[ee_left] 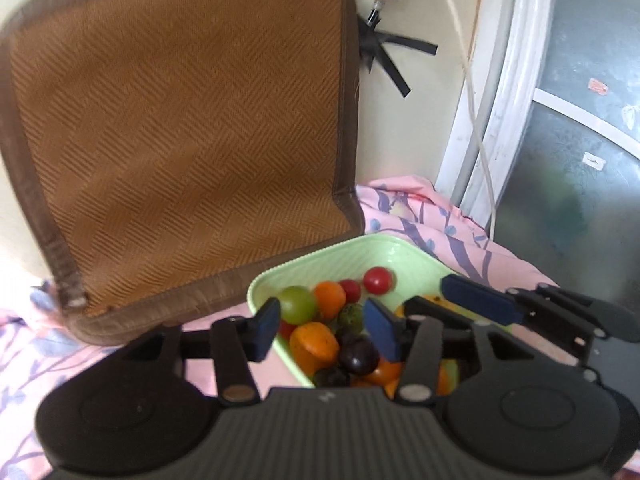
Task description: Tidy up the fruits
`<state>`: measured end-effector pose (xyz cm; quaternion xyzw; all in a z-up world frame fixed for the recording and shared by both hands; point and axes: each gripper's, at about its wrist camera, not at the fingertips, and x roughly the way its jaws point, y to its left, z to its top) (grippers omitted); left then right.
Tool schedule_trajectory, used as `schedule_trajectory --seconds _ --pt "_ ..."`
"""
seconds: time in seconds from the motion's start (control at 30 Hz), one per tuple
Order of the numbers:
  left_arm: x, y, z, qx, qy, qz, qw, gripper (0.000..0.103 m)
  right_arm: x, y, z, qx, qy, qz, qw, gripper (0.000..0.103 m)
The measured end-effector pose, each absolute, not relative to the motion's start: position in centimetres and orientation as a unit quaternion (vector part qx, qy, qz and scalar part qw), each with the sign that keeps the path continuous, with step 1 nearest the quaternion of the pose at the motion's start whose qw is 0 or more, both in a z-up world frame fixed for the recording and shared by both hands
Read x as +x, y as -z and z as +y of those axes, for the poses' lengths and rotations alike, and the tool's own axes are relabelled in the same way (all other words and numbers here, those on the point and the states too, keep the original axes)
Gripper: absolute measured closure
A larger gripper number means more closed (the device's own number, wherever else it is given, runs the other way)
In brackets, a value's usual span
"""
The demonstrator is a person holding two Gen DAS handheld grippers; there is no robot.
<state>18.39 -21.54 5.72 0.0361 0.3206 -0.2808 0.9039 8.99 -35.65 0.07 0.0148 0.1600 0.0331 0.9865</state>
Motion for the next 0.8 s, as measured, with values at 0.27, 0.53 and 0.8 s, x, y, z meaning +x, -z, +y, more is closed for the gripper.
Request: schedule_trajectory --seconds 0.27,0.53,0.8 --pt "11.3 -8.0 -19.5 0.06 0.233 0.286 0.927 0.046 2.1 -1.4 -35.8 0.095 -0.009 0.137 0.986 0.07" --pt "3.7 -8.1 -16.9 0.078 0.188 0.249 0.947 0.003 -4.0 -0.8 -34.5 0.155 0.005 0.147 0.977 0.058" --pt "-0.4 -7.8 -14.6 0.074 0.14 0.259 0.953 0.0 -7.5 -0.7 -33.4 0.188 -0.01 0.153 0.97 0.052"
